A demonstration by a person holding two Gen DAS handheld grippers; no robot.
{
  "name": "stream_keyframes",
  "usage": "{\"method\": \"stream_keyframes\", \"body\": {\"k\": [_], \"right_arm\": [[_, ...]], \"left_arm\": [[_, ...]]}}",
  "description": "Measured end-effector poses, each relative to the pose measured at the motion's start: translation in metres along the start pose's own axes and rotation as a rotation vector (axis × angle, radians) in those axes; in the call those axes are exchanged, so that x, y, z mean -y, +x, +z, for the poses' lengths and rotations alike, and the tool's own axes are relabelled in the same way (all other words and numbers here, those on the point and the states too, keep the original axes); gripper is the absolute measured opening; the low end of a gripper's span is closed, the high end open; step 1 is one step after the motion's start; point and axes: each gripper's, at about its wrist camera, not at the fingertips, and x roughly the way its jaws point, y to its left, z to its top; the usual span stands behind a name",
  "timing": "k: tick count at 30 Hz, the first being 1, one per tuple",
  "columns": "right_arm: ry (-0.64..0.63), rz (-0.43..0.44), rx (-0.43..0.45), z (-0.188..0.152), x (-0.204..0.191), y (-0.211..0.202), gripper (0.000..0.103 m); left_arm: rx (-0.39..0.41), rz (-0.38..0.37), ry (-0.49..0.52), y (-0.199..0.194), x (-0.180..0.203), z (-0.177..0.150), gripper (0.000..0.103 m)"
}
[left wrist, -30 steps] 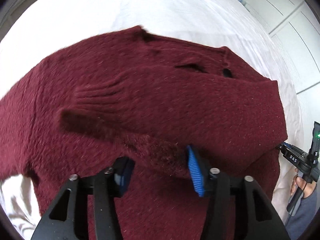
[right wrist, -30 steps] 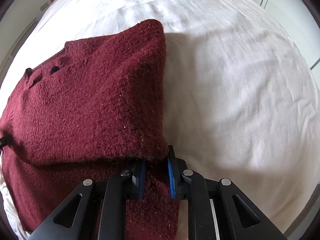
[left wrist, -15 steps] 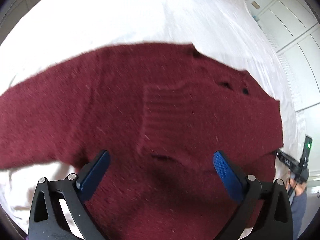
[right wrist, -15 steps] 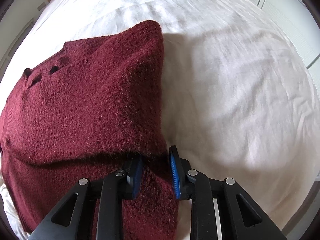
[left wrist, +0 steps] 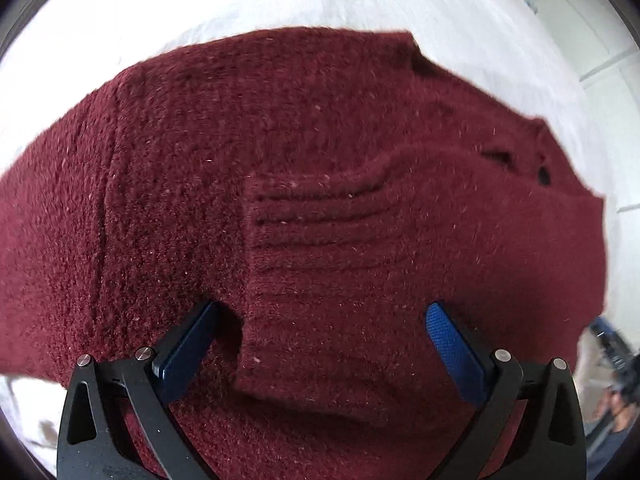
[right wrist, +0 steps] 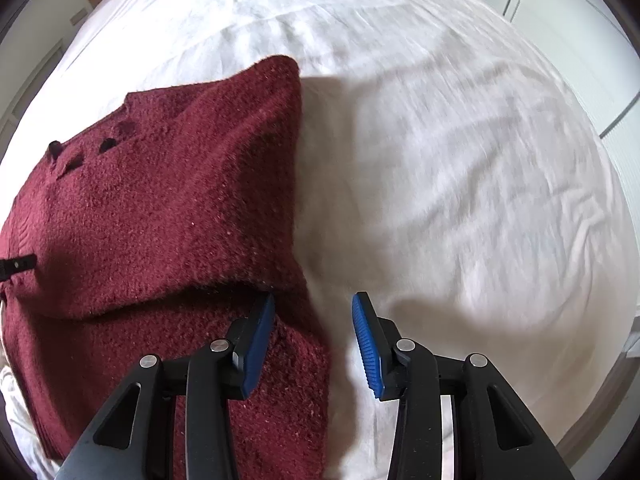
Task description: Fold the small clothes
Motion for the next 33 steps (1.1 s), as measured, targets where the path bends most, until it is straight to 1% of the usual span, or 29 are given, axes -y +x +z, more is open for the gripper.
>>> {"method": "stream_keyframes", "body": {"k": [1, 4, 7, 9, 10, 12, 13, 14, 17, 19, 20, 22, 25, 26, 27, 30, 31, 32, 33], "right_arm": [[0.003, 0.004, -0.003, -0.001, 0.001, 0.001, 0.042], [-0.002, 0.004, -0.014, -0.005, 0.004, 0.001, 0.042], [-0.014, -0.002, -0.014, -0.007, 0.006, -0.004, 0.042], [-0.014, -0.003, -0.007, -0.009, 0.006, -0.011, 0.042], [-0.013, -0.004, -0.002, -0.008, 0.007, -0.014, 0.042], [-0.001, 0.000, 0.010, -0.006, 0.010, -0.024, 0.042], [0.008, 0.004, 0.017, -0.005, 0.011, -0.027, 0.042], [0.022, 0.012, 0.026, -0.004, 0.013, -0.033, 0.042], [0.043, 0.042, 0.045, 0.003, 0.019, -0.045, 0.042], [0.046, 0.050, 0.052, 0.011, 0.018, -0.047, 0.043], [0.045, 0.052, 0.055, 0.015, 0.015, -0.047, 0.045], [0.050, 0.066, 0.050, 0.028, 0.015, -0.043, 0.049], [0.075, 0.134, 0.019, 0.044, 0.002, -0.018, 0.051], [0.087, 0.152, -0.001, 0.049, 0.000, -0.007, 0.051], [0.090, 0.153, -0.017, 0.053, -0.003, 0.003, 0.051], [0.088, 0.150, -0.072, 0.057, -0.012, 0.030, 0.051], [0.090, 0.156, -0.069, 0.057, -0.013, 0.033, 0.048], [0.080, 0.168, -0.053, 0.056, -0.013, 0.033, 0.027], [0.067, 0.176, -0.050, 0.056, -0.014, 0.031, 0.019]], "left_arm": [[0.000, 0.026, 0.019, 0.002, 0.005, -0.003, 0.102], [-0.004, 0.040, 0.006, 0.008, 0.009, -0.005, 0.101], [0.004, 0.024, 0.020, 0.004, 0.010, -0.009, 0.087], [0.012, 0.010, 0.041, -0.007, 0.007, -0.014, 0.065], [0.013, 0.002, 0.052, -0.010, 0.008, -0.015, 0.058], [0.024, -0.013, 0.071, -0.011, 0.015, -0.015, 0.031], [0.030, -0.020, 0.074, -0.016, 0.014, -0.017, 0.028], [0.036, -0.028, 0.077, -0.020, 0.014, -0.018, 0.022], [0.074, -0.048, 0.073, -0.032, 0.014, -0.020, 0.018], [0.110, -0.059, 0.075, -0.051, 0.009, -0.023, 0.018], [0.127, -0.059, 0.081, -0.061, 0.003, -0.022, 0.018], [0.176, -0.035, 0.096, -0.079, -0.001, -0.023, 0.018], [0.219, 0.015, 0.119, -0.090, -0.008, -0.027, 0.018], [0.217, 0.024, 0.125, -0.090, -0.010, -0.028, 0.018], [0.211, 0.024, 0.123, -0.091, -0.012, -0.024, 0.018], [0.178, 0.033, 0.122, -0.077, -0.018, -0.025, 0.018], [0.168, 0.041, 0.122, -0.070, -0.019, -0.025, 0.018], [0.162, 0.041, 0.119, -0.067, -0.020, -0.027, 0.018], [0.158, 0.039, 0.114, -0.063, -0.020, -0.026, 0.018]]}}
